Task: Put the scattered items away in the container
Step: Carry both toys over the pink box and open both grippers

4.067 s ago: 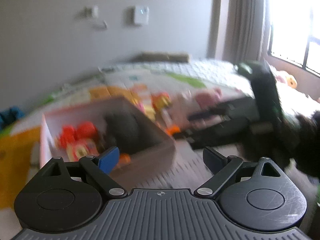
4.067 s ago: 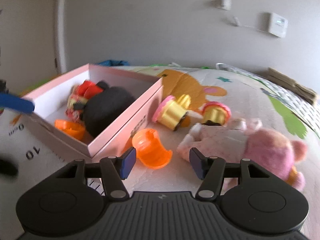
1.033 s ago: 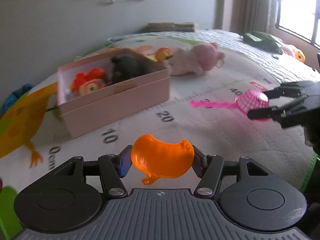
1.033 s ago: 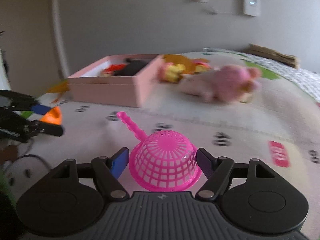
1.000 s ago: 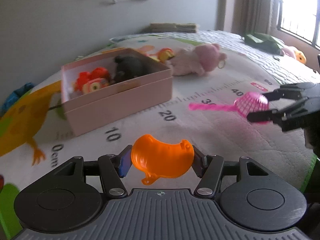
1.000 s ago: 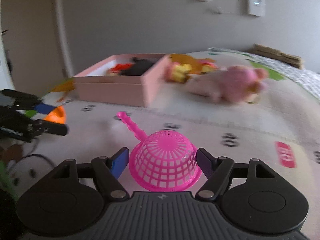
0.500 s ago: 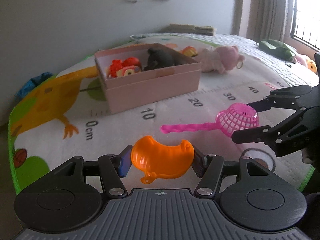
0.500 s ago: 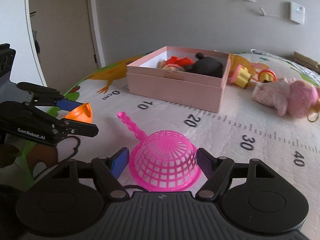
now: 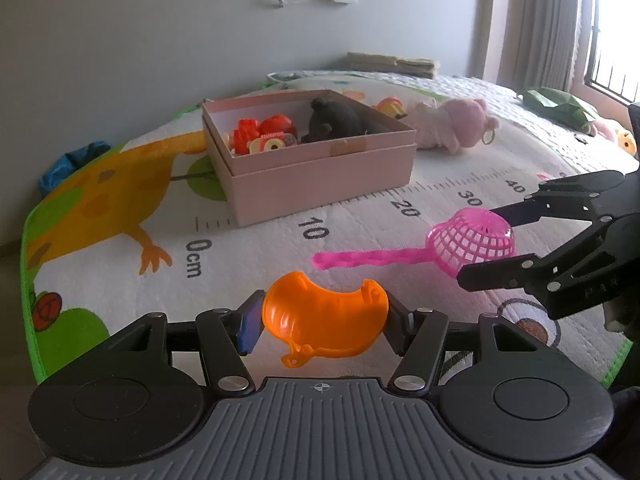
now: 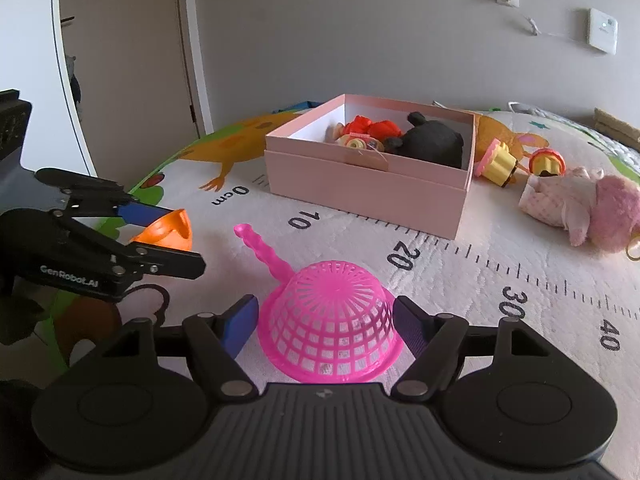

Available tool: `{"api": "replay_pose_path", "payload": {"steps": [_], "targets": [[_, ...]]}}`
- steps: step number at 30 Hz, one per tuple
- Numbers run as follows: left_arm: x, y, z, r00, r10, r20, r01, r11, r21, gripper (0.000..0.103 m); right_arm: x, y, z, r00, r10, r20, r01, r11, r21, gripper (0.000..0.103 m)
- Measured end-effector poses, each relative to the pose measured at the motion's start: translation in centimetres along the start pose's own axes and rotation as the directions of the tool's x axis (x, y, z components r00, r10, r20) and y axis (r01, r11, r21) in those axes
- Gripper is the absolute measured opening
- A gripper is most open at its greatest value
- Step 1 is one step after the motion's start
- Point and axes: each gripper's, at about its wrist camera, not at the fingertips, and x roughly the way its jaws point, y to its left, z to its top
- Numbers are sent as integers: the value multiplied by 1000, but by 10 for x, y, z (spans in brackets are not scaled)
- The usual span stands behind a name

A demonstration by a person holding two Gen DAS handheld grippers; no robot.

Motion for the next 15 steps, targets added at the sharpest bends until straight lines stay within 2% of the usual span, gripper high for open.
{"api": "replay_pose_path", "payload": {"steps": [5, 10, 15], "targets": [[-2, 1, 9, 1000, 4, 17, -4, 1000, -5, 64, -2, 0, 4, 1000, 4, 21, -4, 1000, -1, 74], [-8, 2, 25, 998, 16, 61, -16, 1000, 5, 64, -13, -6, 15, 996, -5, 92, 5, 1000, 5, 74], [-5, 16, 75, 987, 34, 154, -36, 999, 16, 64, -14, -30, 56, 982, -40, 183, 40, 999, 4, 74]]}}
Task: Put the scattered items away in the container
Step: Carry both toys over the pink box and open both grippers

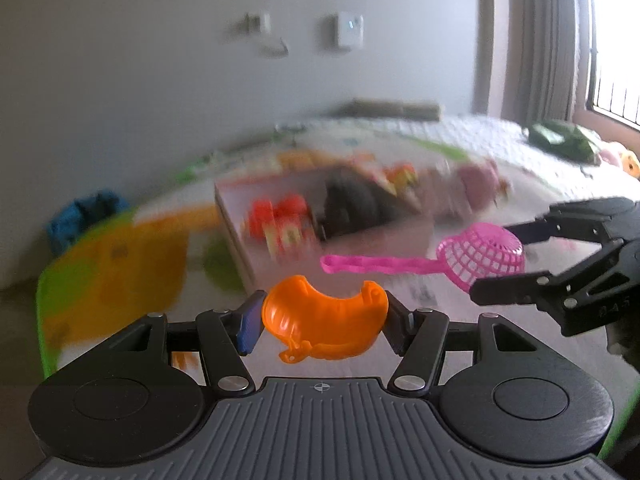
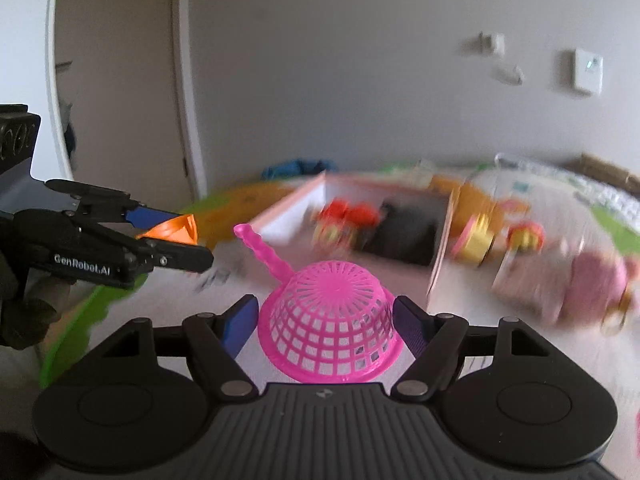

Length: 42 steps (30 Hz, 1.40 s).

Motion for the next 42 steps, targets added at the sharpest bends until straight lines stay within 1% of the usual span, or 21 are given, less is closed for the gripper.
{"api": "replay_pose_path", "payload": {"steps": [3, 5, 8, 10, 12, 13, 14, 15, 18, 21, 24, 31, 34, 38, 40, 41, 42], "targets": [[20, 11, 38, 998, 3, 57, -2, 1000, -5, 64, 18, -13, 28, 997, -42, 57, 44, 998, -35, 74], [38, 19, 60, 997, -14, 74, 15, 1000, -21, 64, 35, -21, 43, 995, -59, 78, 63, 997, -52, 74], [74, 33, 90, 997, -49, 62, 53, 996, -67, 64, 67, -30, 59, 994, -78, 81, 84, 994, -71, 74], [99, 42, 102, 997, -67, 44, 71, 993, -90, 65, 88, -36, 64, 993, -88, 73, 93, 993, -72, 74], [122, 50, 109, 997, -78, 26, 80, 991, -105, 75, 110, -45, 66, 996, -69, 52, 72, 996, -59, 75], [133, 55, 111, 997, -75, 13, 76, 991, -114, 85, 119, -49, 66, 998, -46, 36, 48, 998, -49, 76], [142, 59, 111, 997, -72, 1, 71, 989, -126, 89, 127, -53, 66, 999, -29, 20, 30, 999, -38, 79], [150, 63, 111, 998, -68, -11, 66, 988, -141, 89, 133, -56, 65, 1000, -24, 8, 24, 999, -29, 80], [164, 73, 106, 997, -65, -28, 59, 982, -178, 92, 139, -62, 60, 1000, -28, -8, 27, 999, -29, 80], [166, 73, 100, 999, -37, -20, 33, 986, -164, 92, 135, -65, 53, 999, -32, -13, 32, 999, -29, 80], [165, 68, 95, 1000, -28, -13, 26, 989, -146, 93, 125, -70, 48, 999, -47, -4, 46, 998, -37, 80], [150, 35, 86, 999, -27, 31, 29, 996, -81, 93, 98, -90, 45, 992, -122, 38, 123, 992, -16, 80], [139, 19, 79, 998, -50, 41, 53, 995, -80, 93, 92, -105, 43, 984, -172, 47, 172, 985, 10, 80], [120, -4, 68, 993, -102, 54, 104, 993, -49, 93, 102, -130, 36, 974, -225, 25, 223, 973, 60, 79], [110, -16, 62, 990, -124, 64, 126, 992, -21, 93, 113, -140, 33, 973, -231, -1, 230, 971, 62, 67], [105, -21, 58, 989, -133, 65, 134, 991, -7, 93, 120, -143, 32, 974, -225, -19, 226, 972, 57, 56], [100, -27, 54, 988, -143, 67, 143, 990, 7, 93, 128, -146, 31, 974, -224, -33, 225, 973, 54, 54]]}}
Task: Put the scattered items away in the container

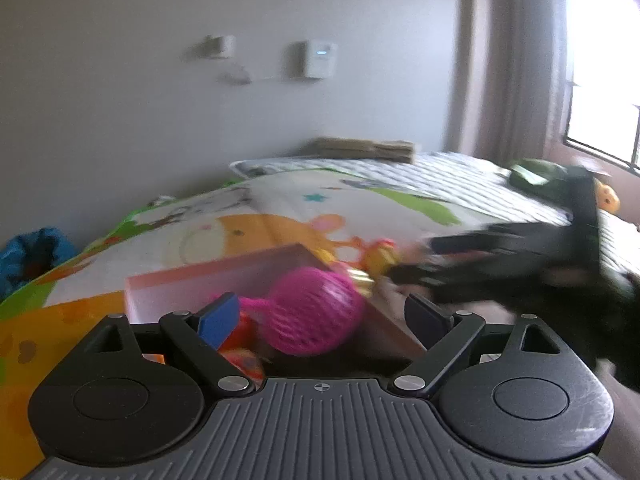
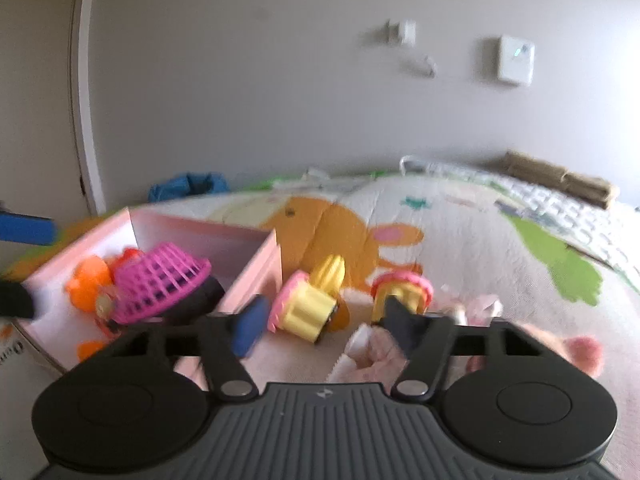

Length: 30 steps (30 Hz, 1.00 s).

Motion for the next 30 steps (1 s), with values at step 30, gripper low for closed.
{"api": "replay_pose_path", "payload": {"steps": [30], "targets": [[-14, -11, -49, 988, -109, -106, 106, 994, -35, 96, 81, -29, 22, 943, 136, -304, -111, 989, 96, 25]]}}
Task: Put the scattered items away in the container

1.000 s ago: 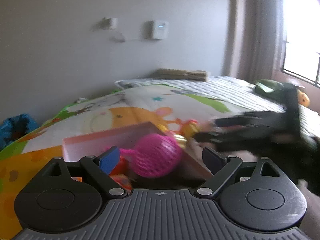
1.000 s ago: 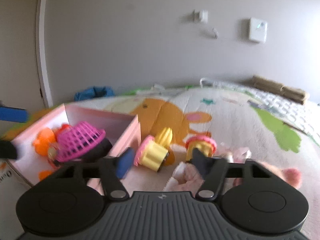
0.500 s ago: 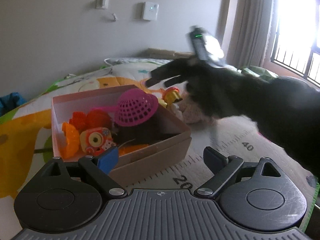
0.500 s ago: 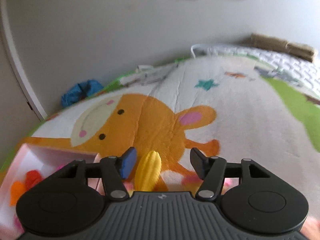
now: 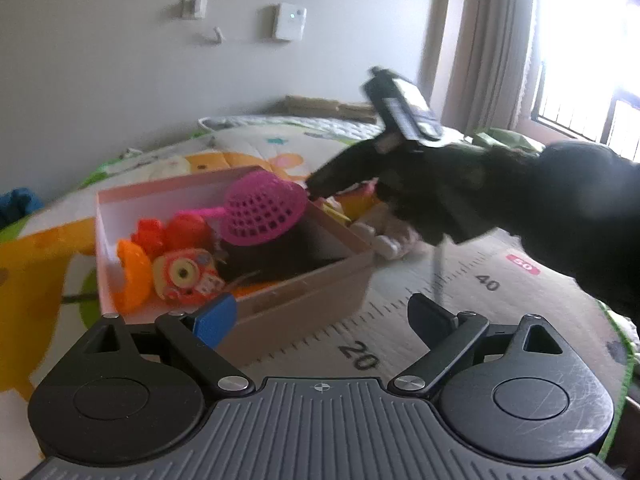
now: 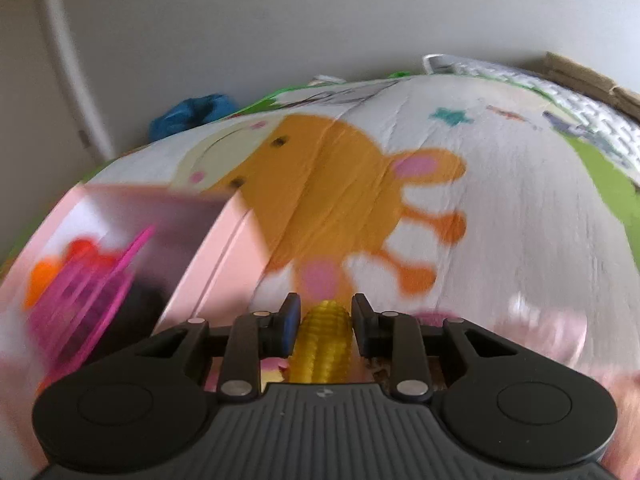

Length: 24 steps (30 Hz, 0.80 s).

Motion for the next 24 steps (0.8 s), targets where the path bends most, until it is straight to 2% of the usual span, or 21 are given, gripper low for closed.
{"api": "replay_pose_path", "payload": {"steps": [10, 13, 14, 16, 17, 18, 20, 21, 22, 24], "targets": [[8, -35, -3, 998, -37, -47, 40, 997, 73, 96, -82, 21, -92, 986, 146, -78, -147, 989, -17, 26], [17, -50, -4, 995, -55, -79, 63, 992, 106, 96, -107, 20, -103, 990, 138, -33, -139, 989, -46, 26], [20, -55, -5, 994, -57, -90, 68, 991, 117, 96, -116, 18, -103, 992, 125, -4, -125, 991, -51, 29], [24, -65, -6, 993, -64, -104, 78, 987, 141, 96, -132, 4, -96, 994, 53, 100, -51, 998, -29, 49], [25, -70, -7, 992, -69, -107, 84, 985, 152, 96, -139, -5, -92, 986, -8, 165, 9, 1000, -6, 64], [26, -74, -7, 991, -74, -110, 91, 983, 160, 96, -143, -13, -88, 973, -73, 218, 72, 997, 12, 71], [27, -80, -7, 990, -85, -114, 104, 980, 167, 96, -143, -35, -79, 934, -196, 299, 186, 981, 61, 73], [28, -82, -7, 989, -89, -117, 108, 980, 169, 96, -139, -50, -73, 921, -235, 312, 209, 971, 115, 75], [29, -83, -8, 988, -90, -123, 110, 980, 168, 96, -132, -64, -69, 918, -250, 309, 205, 964, 171, 77], [34, -85, -9, 986, -92, -137, 114, 980, 160, 96, -114, -94, -61, 928, -244, 283, 163, 946, 280, 83]]}}
